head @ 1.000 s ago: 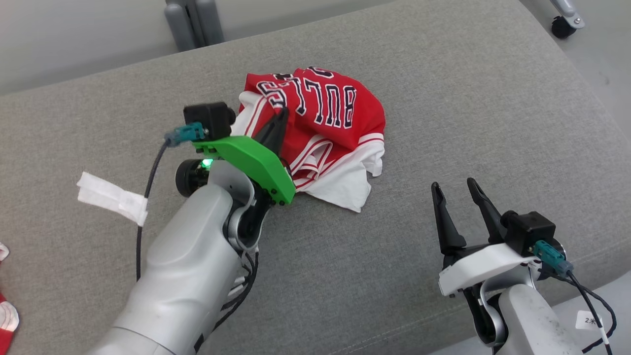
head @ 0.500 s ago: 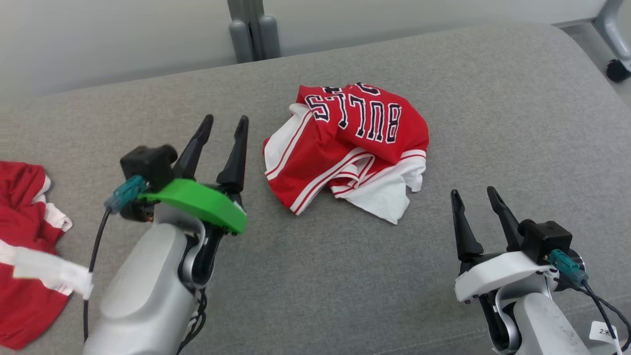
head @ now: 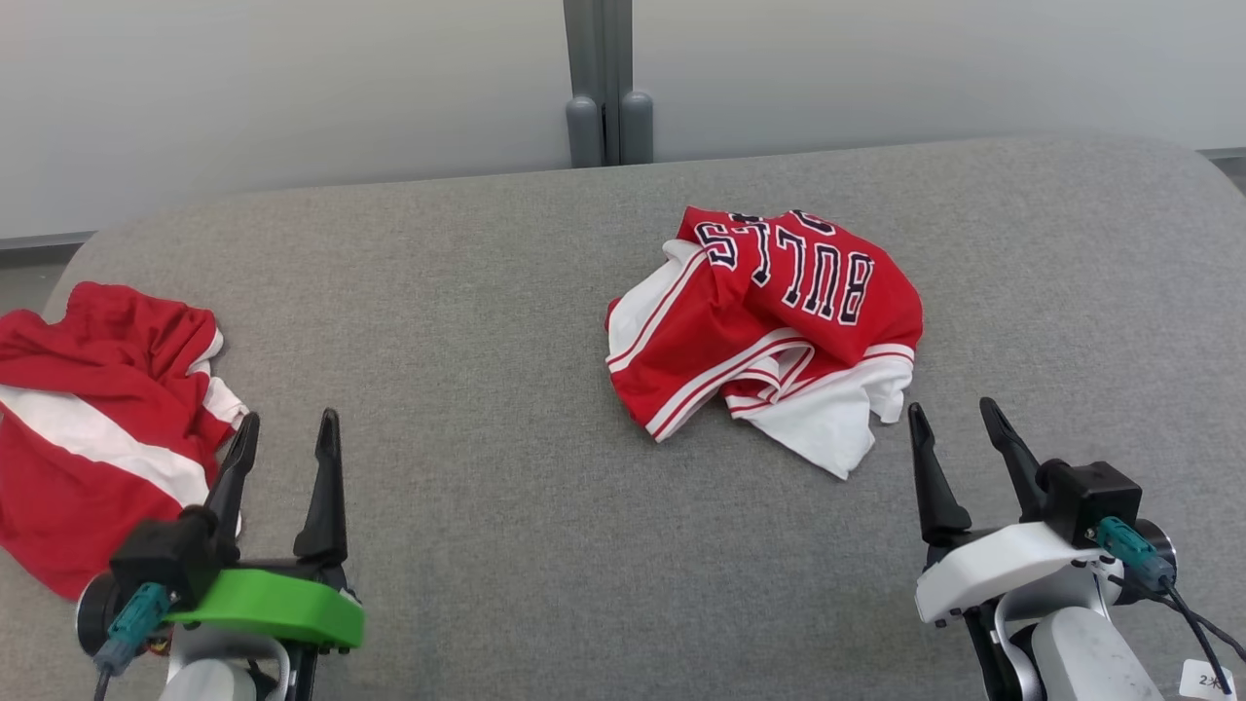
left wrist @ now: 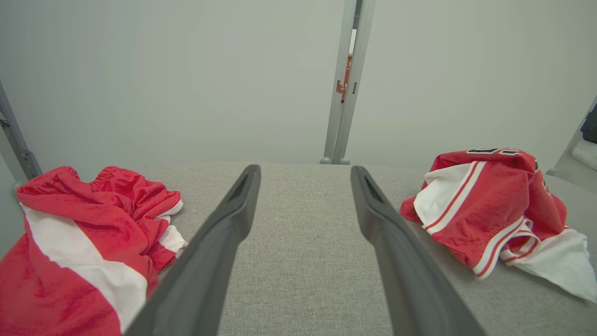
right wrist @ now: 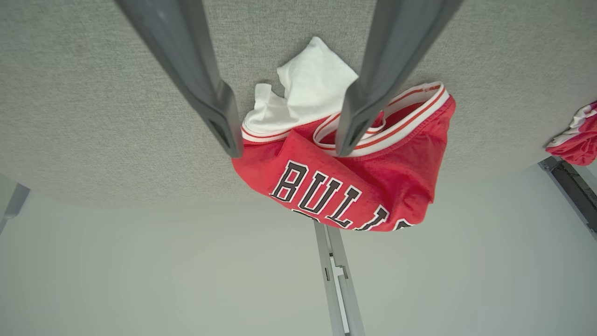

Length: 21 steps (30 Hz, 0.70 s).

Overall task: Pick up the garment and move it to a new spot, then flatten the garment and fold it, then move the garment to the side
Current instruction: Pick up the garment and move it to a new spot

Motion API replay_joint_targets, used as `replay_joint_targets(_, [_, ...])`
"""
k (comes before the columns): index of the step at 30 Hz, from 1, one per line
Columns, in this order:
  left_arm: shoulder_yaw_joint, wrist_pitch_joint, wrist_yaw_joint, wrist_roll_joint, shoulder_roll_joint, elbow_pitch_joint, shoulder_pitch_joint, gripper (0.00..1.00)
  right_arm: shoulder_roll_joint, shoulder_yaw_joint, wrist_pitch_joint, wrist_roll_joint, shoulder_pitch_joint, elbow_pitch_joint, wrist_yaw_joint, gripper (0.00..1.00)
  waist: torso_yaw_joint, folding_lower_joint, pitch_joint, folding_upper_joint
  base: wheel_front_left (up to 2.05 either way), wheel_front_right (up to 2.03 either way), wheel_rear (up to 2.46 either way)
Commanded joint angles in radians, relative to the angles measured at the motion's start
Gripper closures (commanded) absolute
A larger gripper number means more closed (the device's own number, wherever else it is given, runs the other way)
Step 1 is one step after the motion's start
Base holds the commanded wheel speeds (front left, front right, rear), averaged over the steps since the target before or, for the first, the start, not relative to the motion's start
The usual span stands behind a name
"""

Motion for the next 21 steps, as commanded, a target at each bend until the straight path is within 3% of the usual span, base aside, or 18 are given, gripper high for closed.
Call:
replay_joint_targets(1, [0.021, 0.001, 0.002, 0.015, -0.011, -0.01, 0.035, 0.0, -0.003, -0.008, 0.004, -0.007, 0.013, -0.004, 0.0, 0.0, 0.007, 0.0, -0.01, 0.0, 0.0, 0.0, 0.0])
replay_joint_targets(11, [0.128, 0.001, -0.041, 0.061, -0.095, -0.02, 0.134, 0.0, -0.003, -0.026, 0.005, -0.02, 0.039, 0.008, 0.0, 0.0, -0.003, 0.0, -0.012, 0.0, 0.0, 0.0, 0.0])
replay_joint_targets(21, [0.161, 0.001, -0.075, 0.104, -0.132, -0.001, 0.107, 0.0, -0.003, -0.021, -0.004, -0.001, 0.025, 0.017, 0.0, 0.0, -0.013, 0.0, 0.003, 0.0, 0.0, 0.0, 0.0])
